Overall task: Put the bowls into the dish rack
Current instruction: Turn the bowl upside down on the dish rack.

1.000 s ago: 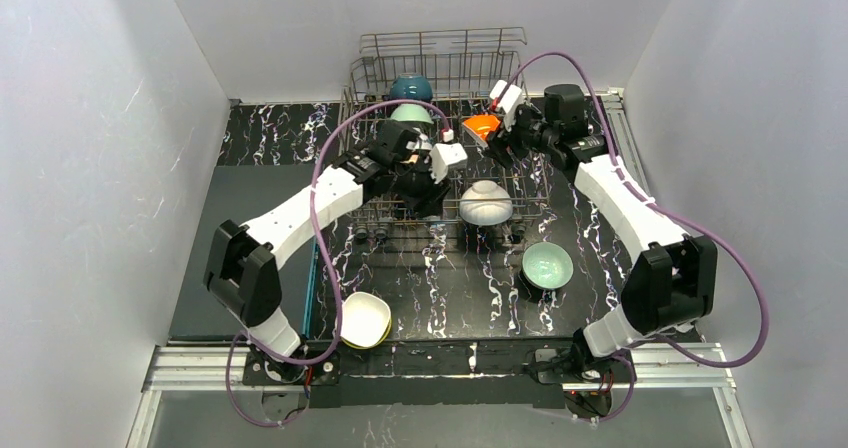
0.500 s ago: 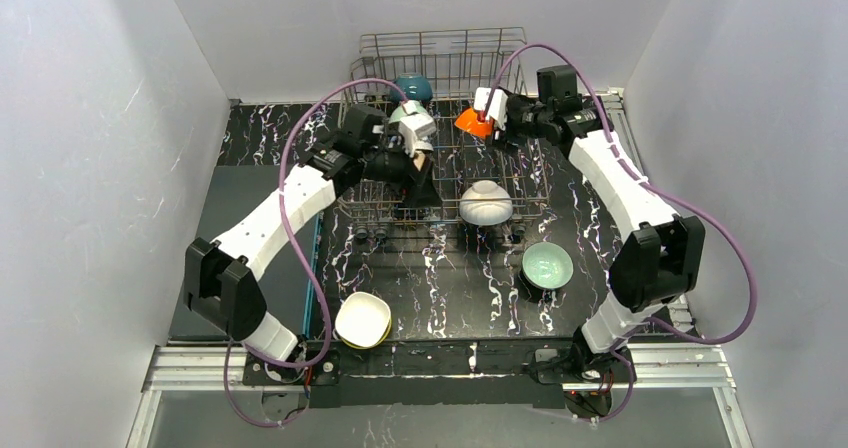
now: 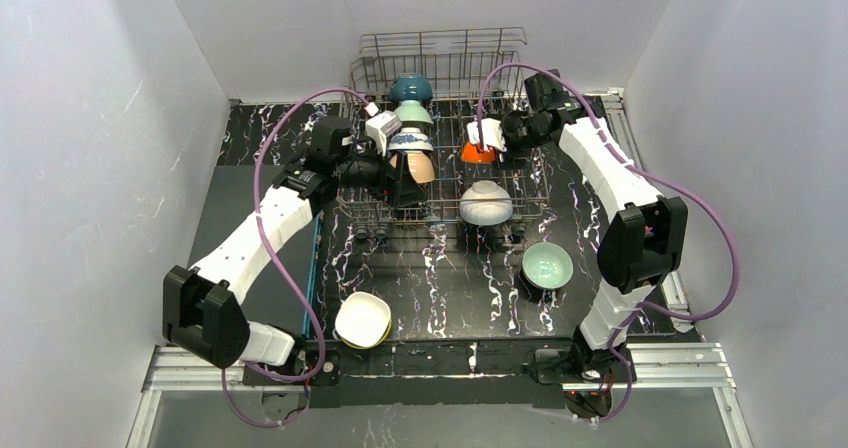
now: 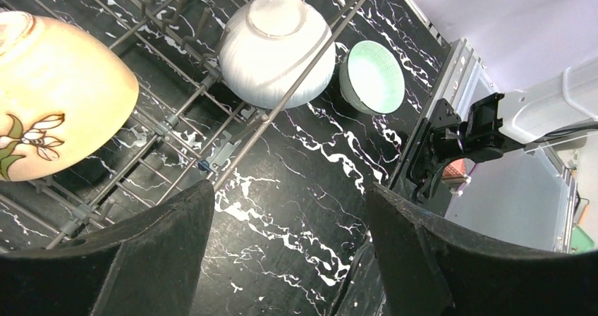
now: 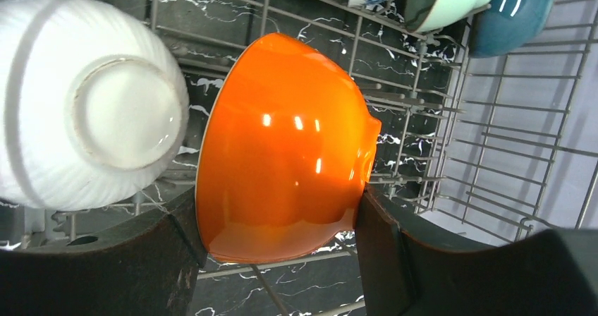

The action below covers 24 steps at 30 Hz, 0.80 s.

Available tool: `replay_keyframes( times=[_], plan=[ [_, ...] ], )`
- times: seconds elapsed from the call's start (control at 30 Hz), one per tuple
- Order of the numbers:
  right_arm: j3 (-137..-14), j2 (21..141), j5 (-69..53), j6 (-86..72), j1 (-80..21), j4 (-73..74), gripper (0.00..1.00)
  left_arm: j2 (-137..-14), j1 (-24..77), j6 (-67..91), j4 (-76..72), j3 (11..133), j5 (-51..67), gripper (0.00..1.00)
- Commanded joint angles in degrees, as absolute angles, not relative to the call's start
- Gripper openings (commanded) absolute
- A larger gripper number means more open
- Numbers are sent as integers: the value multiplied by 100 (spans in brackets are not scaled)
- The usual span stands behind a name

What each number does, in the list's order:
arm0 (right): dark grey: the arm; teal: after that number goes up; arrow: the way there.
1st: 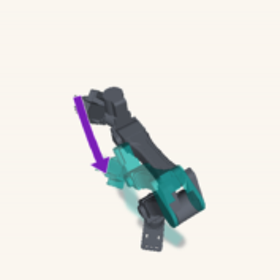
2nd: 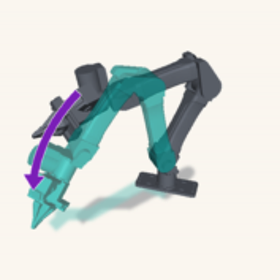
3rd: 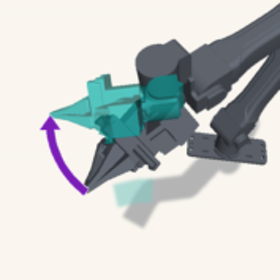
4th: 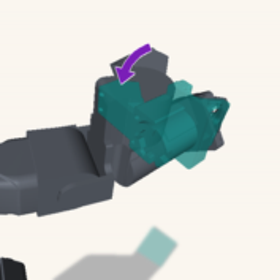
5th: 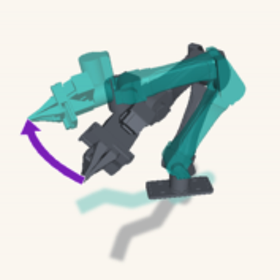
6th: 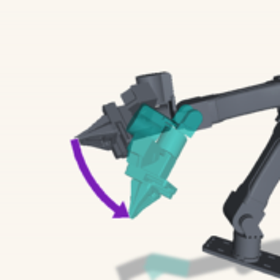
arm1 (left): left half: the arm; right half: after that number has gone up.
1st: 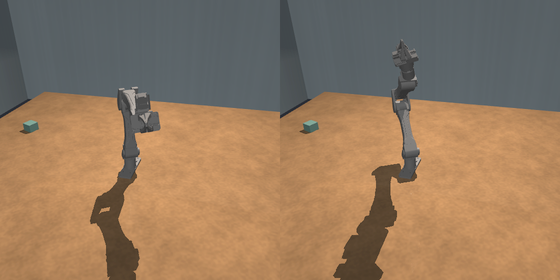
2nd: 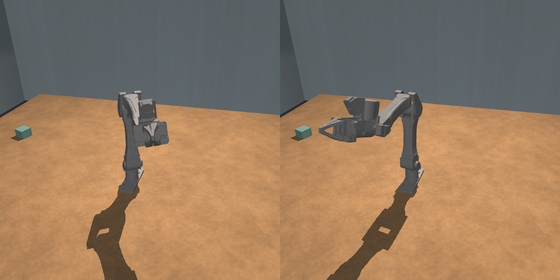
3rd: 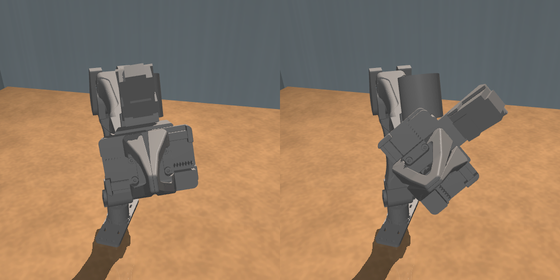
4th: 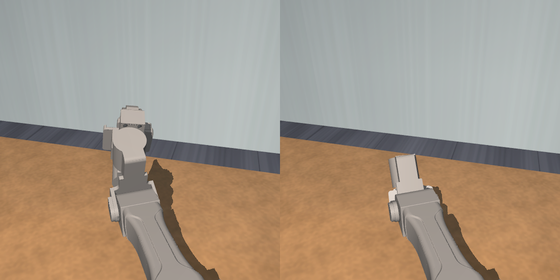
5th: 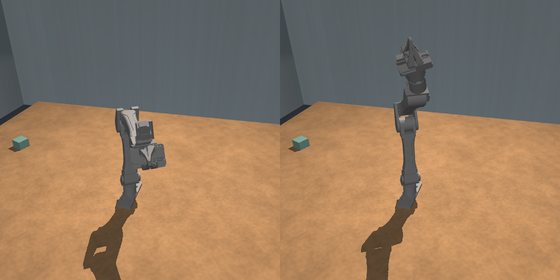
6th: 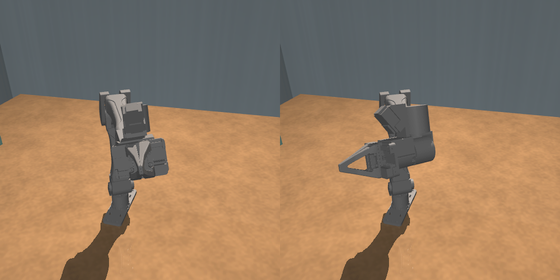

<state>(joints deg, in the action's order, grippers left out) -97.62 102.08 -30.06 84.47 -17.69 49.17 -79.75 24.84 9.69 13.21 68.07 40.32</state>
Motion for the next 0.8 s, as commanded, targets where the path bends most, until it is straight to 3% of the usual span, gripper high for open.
replay_keyframes(
  times=[0.0,0.77],
  plan=[
    [-10108,10199,-3043,9109,-1792,5299,1,-7634,2447,1149,1077,6652,3964,77],
    [-10326,10726,-2608,9325,-1987,5638,1,-7462,2443,1226,901,6198,3974,76]
  ],
)
